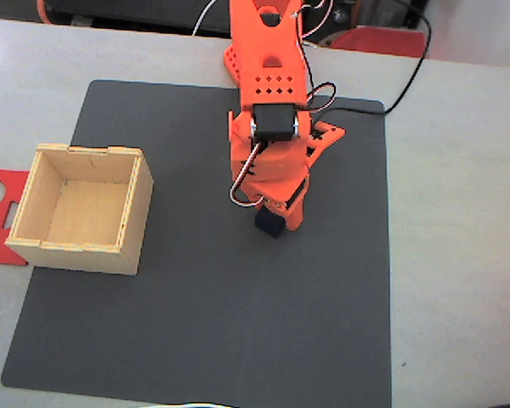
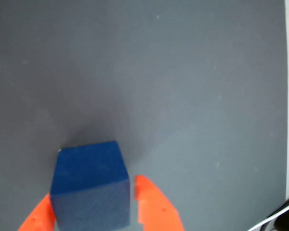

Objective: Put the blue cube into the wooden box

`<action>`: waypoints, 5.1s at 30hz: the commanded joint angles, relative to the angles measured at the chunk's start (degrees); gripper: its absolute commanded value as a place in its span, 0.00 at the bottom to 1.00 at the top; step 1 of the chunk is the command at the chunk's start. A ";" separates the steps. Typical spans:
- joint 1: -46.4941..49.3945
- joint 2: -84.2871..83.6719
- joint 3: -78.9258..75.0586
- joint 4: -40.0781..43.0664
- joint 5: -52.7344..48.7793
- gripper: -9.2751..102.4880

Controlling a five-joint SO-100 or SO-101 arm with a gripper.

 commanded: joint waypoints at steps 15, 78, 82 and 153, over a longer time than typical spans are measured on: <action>13.10 1.58 -41.75 13.01 12.83 0.08; 51.06 -8.44 -53.00 18.11 20.57 0.08; 51.15 -10.90 -53.00 15.73 20.57 0.08; 15.91 54.93 -27.42 26.98 25.93 0.08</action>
